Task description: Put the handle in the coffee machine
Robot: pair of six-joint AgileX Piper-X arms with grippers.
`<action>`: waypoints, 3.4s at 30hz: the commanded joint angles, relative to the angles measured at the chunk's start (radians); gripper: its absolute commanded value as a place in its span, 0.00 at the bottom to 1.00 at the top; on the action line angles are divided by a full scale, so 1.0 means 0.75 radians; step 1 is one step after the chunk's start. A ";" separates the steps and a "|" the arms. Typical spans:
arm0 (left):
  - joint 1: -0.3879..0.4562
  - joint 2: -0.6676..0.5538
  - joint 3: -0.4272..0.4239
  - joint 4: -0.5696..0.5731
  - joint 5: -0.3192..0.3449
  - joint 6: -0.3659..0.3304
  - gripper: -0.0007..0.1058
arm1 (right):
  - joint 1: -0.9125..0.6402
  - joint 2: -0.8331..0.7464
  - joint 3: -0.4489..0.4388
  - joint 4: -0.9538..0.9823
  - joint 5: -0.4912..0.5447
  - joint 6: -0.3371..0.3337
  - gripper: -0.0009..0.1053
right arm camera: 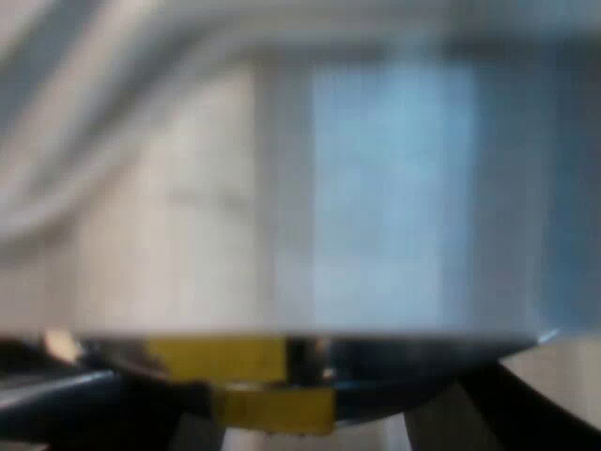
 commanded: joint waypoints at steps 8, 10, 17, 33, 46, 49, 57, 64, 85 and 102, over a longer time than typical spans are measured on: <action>-0.003 -0.021 -0.039 -0.050 0.127 -0.020 0.01 | 0.007 -0.073 -0.020 -0.157 0.018 -0.068 0.43; -0.003 -0.021 -0.039 -0.050 0.127 -0.020 0.01 | 0.007 -0.078 -0.020 -0.157 0.019 -0.068 0.43; -0.003 -0.021 -0.039 -0.043 0.127 -0.020 0.07 | 0.008 -0.077 -0.020 -0.157 0.037 -0.068 0.43; -0.003 -0.021 -0.039 0.043 0.127 -0.010 0.60 | 0.008 -0.096 -0.020 -0.157 0.040 -0.107 0.43; 0.112 -0.154 -0.039 0.043 0.129 -0.001 0.60 | 0.008 -0.099 -0.020 -0.157 0.043 -0.107 0.43; 0.154 -0.172 -0.039 0.045 0.149 -0.004 0.60 | 0.008 -0.099 -0.020 -0.157 0.043 -0.107 0.43; 0.217 -0.242 -0.072 0.085 0.191 -0.016 0.54 | 0.008 -0.099 -0.020 -0.157 0.043 -0.107 0.43; 0.213 -0.242 -0.176 0.209 -0.021 -0.012 0.05 | 0.011 -0.099 -0.020 -0.157 0.043 -0.107 0.43; 0.086 0.020 -0.176 0.029 -0.448 -0.021 0.01 | 0.011 -0.099 -0.020 -0.157 0.043 -0.119 0.43; -0.041 0.053 -0.176 0.110 -0.444 0.054 0.01 | 0.011 -0.129 -0.020 -0.155 0.074 -0.140 0.43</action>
